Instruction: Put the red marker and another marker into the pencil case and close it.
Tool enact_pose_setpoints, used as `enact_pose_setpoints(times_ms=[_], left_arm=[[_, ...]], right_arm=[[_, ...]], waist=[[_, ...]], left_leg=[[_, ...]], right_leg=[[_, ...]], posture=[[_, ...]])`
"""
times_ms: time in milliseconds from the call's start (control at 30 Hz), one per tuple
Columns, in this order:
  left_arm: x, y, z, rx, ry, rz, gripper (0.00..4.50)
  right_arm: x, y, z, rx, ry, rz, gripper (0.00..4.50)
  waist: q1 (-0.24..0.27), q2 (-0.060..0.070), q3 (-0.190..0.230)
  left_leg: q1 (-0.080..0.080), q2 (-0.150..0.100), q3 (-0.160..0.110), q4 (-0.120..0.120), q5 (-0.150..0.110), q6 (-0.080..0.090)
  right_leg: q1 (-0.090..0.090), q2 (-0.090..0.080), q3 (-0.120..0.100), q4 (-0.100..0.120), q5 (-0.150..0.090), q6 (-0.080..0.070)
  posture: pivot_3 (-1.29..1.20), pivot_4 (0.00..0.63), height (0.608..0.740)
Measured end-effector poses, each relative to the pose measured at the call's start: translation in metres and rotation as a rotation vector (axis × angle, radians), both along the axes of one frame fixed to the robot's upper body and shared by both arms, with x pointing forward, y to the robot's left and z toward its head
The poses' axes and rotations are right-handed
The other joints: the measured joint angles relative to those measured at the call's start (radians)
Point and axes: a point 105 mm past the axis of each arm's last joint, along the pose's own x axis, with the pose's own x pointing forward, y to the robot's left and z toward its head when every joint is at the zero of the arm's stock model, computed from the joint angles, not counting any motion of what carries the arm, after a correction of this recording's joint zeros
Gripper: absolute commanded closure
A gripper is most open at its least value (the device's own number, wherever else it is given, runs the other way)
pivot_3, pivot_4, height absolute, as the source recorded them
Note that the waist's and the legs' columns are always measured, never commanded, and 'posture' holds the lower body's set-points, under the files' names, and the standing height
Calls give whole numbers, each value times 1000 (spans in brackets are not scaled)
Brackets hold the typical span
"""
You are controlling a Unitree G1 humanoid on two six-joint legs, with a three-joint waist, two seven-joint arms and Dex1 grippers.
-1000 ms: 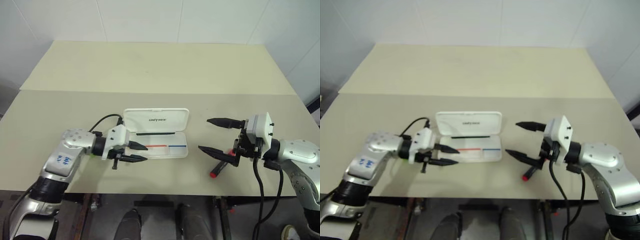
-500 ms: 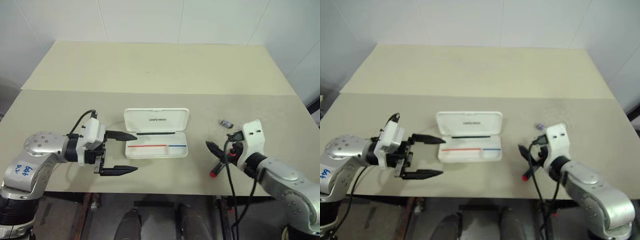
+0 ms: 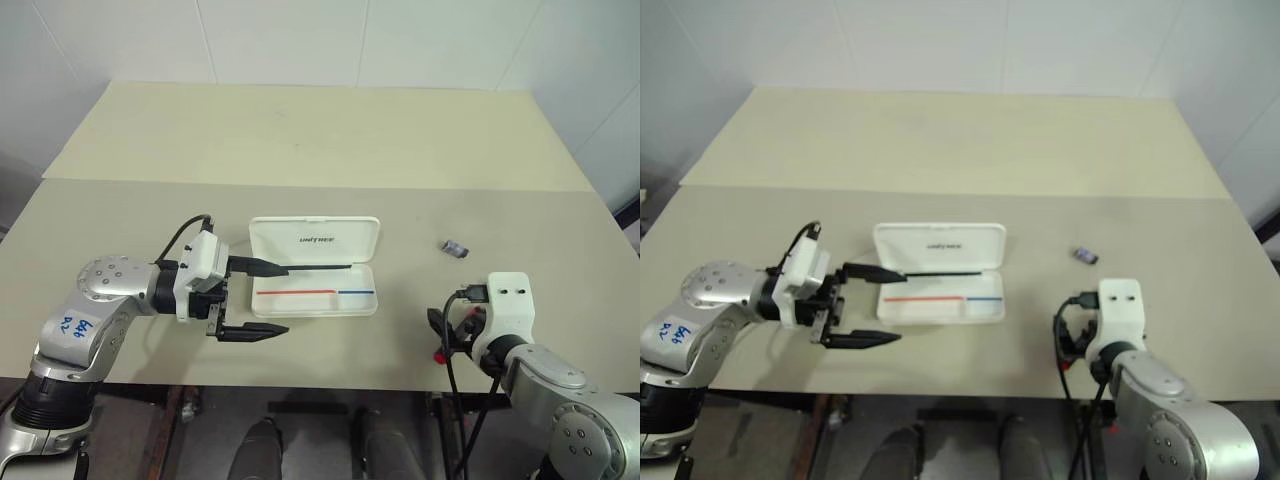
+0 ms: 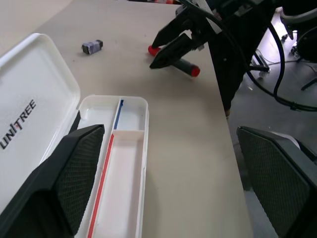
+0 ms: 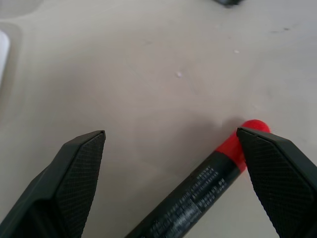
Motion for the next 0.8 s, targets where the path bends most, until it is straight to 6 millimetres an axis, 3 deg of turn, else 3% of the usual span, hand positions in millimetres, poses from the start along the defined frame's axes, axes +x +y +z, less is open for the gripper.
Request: enact_pose_setpoints(times_ms=[367,700,800], left_arm=[[3,-4,-2,-12,-2,-20,12],[2,-7,-5,-18,4,-37,12],[3,-7,-7,-25,12,-39,12]], right_arm=[[4,6,15,15,-76,-11,0],[-1,-26,21,-104,-77,-101,0],[-9,-37,13,-118,-37,-140,0]], waist=[[-1,0,0],[0,0,0],[0,0,0]], left_leg=[[-1,0,0,-1,0,0],[-1,0,0,-1,0,0],[-1,0,0,-2,0,0]], right_leg=[[0,0,0,-1,0,0],[0,0,0,-2,0,0],[-1,0,0,-2,0,0]], posture=[[0,150,740],[0,150,740],[0,150,740]])
